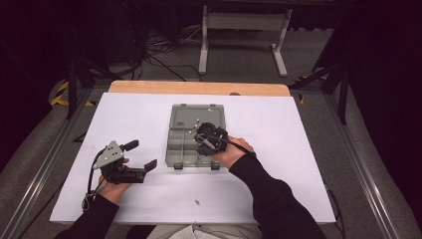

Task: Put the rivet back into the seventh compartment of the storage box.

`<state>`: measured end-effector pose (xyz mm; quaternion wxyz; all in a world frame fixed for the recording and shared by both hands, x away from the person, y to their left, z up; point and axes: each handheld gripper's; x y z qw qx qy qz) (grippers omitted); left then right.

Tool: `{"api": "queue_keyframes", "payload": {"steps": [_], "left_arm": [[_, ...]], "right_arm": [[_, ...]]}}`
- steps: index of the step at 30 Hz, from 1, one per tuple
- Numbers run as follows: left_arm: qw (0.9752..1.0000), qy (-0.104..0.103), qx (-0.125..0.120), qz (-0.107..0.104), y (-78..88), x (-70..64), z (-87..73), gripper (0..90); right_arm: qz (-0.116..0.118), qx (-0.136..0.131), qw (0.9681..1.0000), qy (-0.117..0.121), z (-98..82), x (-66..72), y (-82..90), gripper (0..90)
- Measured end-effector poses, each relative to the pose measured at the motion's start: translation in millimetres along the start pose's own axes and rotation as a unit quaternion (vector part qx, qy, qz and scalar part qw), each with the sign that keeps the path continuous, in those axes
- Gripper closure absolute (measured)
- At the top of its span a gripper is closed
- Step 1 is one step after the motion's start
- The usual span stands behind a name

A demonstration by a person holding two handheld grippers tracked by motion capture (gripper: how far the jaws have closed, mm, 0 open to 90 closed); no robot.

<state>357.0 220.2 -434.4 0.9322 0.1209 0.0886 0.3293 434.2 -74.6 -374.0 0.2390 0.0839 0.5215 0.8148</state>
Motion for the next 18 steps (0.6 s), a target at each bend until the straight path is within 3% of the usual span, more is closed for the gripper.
{"api": "queue_keyframes", "payload": {"steps": [18], "left_arm": [[1.0, 0.001, -0.001, -0.001, -0.5, 0.1, -0.3, 3.0]], "right_arm": [[-0.004, 0.025, 0.9996, -0.012, -7.6, -7.8, -17.3, 82.3]]}}
Point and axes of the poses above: each handheld gripper's, and its own axes: y roughly backward along the jaws, z roughly out of its top, x roughly to its left, and after that the axes turned 3 degrees about -z, right-handed
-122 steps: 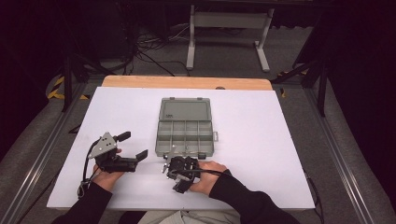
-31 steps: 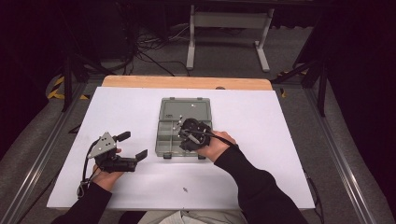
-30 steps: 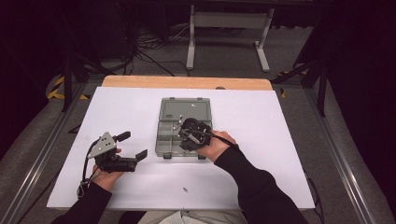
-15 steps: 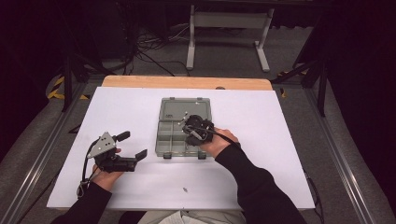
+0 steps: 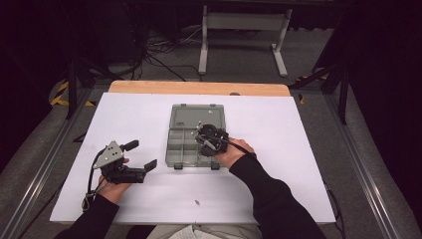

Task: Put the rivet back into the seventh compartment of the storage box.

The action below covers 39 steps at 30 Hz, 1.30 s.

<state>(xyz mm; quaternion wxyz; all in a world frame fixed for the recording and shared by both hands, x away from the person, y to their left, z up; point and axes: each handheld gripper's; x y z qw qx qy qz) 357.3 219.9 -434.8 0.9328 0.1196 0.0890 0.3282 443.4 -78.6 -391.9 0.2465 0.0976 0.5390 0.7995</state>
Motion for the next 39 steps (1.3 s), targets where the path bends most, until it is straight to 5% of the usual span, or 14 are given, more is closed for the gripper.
{"api": "queue_keyframes", "payload": {"steps": [26, 32, 39], "left_arm": [[1.0, -0.001, 0.002, -0.001, 0.6, 0.0, 0.3, 3.0], [1.0, 0.0, 0.003, -0.001, 0.3, -0.5, 0.0, 3.0], [1.0, -0.001, 0.003, 0.001, -0.6, -0.7, -0.4, 3.0]], "right_arm": [[0.002, 0.024, 0.9997, 0.006, -4.7, 3.9, -14.8, 82.1], [-0.004, -0.006, 1.0, 0.007, -4.6, 2.4, -6.9, 61.7], [0.008, -0.05, 0.9987, -0.002, -6.8, 1.2, 16.5, 50.2]]}}
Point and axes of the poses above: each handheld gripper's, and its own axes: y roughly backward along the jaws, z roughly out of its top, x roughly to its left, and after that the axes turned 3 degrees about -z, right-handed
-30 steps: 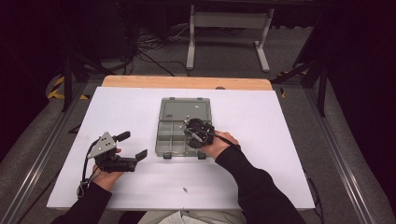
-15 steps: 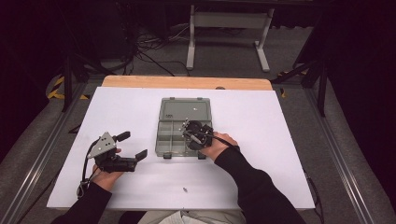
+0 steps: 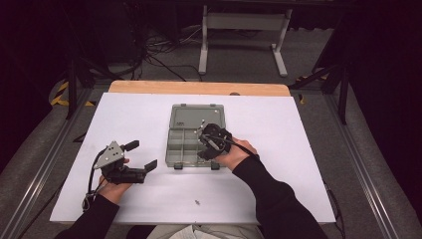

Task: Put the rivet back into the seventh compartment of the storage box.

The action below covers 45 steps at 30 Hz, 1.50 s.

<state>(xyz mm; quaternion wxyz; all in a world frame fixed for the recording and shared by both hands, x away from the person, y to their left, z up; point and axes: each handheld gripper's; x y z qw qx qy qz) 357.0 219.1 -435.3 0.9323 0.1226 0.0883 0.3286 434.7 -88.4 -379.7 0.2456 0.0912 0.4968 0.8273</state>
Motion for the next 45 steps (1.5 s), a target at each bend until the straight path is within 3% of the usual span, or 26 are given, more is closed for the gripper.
{"api": "queue_keyframes", "payload": {"steps": [3, 8, 19, 22, 25, 29, 32, 39, 45], "left_arm": [[1.0, 0.0, 0.0, 0.0, 0.1, -0.2, 0.0, 3.0], [1.0, 0.0, 0.002, -0.003, -0.8, -1.1, -0.3, 3.0], [1.0, -0.001, 0.002, -0.002, -0.4, -0.8, -0.2, 3.0], [1.0, 0.0, 0.002, -0.001, -0.5, -0.8, -0.2, 3.0], [1.0, 0.0, 0.002, -0.001, -0.4, -0.7, -0.2, 3.0], [1.0, 0.0, 0.002, -0.001, -0.1, -0.8, -0.2, 3.0], [1.0, 0.0, 0.002, 0.0, -0.1, -0.7, -0.2, 3.0], [1.0, 0.0, 0.001, 0.0, 0.3, -0.4, 0.0, 3.0], [1.0, 0.0, 0.001, -0.001, 0.2, -0.4, 0.0, 3.0]], "right_arm": [[0.005, -0.021, 0.9998, -0.003, 0.2, 3.1, 10.6, 43.3], [0.015, -0.034, 0.9993, 0.0, -0.7, 11.3, 22.9, 38.2], [0.032, -0.032, 0.9986, 0.027, -9.0, 33.4, 34.8, 33.4], [0.034, -0.034, 0.9984, 0.031, -11.3, 37.6, 36.5, 27.6], [0.035, -0.017, 0.9985, 0.039, -13.1, 45.5, 34.7, 15.9], [0.033, -0.015, 0.9982, 0.047, -14.7, 53.8, 35.2, 11.3], [0.037, -0.018, 0.9975, 0.058, -15.7, 59.1, 35.5, 10.2], [0.045, 0.005, 0.9965, 0.07, -17.5, 67.2, 28.8, 9.0], [0.057, 0.018, 0.9953, 0.076, -21.8, 73.9, 22.6, 14.8]]}}
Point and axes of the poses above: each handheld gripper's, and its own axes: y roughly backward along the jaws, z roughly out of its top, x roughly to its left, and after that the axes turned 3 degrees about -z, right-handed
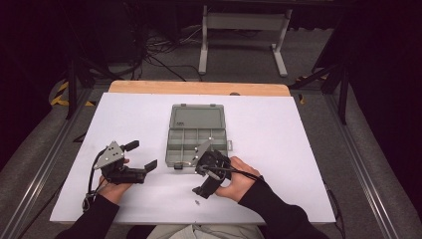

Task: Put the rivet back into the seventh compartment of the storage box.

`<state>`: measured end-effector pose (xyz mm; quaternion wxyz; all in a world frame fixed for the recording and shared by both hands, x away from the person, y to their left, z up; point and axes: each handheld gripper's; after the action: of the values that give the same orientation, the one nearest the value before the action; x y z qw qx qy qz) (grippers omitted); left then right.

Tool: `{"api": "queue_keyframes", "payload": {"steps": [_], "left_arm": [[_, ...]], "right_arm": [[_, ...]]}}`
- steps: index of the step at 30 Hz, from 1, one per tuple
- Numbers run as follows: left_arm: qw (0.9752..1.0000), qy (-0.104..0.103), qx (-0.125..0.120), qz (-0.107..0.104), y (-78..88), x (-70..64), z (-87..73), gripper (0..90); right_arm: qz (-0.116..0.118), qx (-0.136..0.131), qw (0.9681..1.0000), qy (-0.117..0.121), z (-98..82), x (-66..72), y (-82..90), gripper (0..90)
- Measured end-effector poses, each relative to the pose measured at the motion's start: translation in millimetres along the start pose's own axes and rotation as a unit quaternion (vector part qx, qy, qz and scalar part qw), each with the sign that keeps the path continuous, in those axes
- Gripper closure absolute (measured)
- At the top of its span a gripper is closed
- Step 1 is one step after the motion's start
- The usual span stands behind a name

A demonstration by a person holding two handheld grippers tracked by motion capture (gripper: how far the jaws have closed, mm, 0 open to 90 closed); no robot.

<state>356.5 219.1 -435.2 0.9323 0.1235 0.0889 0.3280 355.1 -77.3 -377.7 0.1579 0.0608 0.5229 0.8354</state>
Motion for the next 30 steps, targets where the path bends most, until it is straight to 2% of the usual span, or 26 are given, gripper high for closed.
{"api": "queue_keyframes", "payload": {"steps": [9, 12, 27, 30], "left_arm": [[1.0, 0.0, 0.0, 0.0, 0.0, 0.0, 0.0, 3.0], [1.0, 0.0, 0.0, 0.001, 0.1, 0.0, 0.0, 2.9], [1.0, 0.0, 0.001, 0.001, 0.1, 0.2, -0.2, 3.0], [1.0, -0.001, 0.001, 0.001, 0.0, 0.0, -0.2, 3.0]], "right_arm": [[-0.003, 0.005, 0.9999, 0.015, -2.5, 9.4, -8.3, 22.1], [0.003, 0.008, 0.9998, 0.018, -3.7, 12.4, -13.0, 24.8], [0.02, 0.033, 0.9991, 0.019, -6.6, 22.4, -31.3, 27.6], [0.022, 0.04, 0.9986, 0.027, -7.1, 24.2, -35.1, 28.3]]}}
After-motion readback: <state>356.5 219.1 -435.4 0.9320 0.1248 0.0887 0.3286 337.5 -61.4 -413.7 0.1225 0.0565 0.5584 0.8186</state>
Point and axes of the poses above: each handheld gripper's, and its own axes: y roughly backward along the jaws, z roughly out of its top, x roughly to its left, and after that the axes turned 3 degrees about -z, right-handed
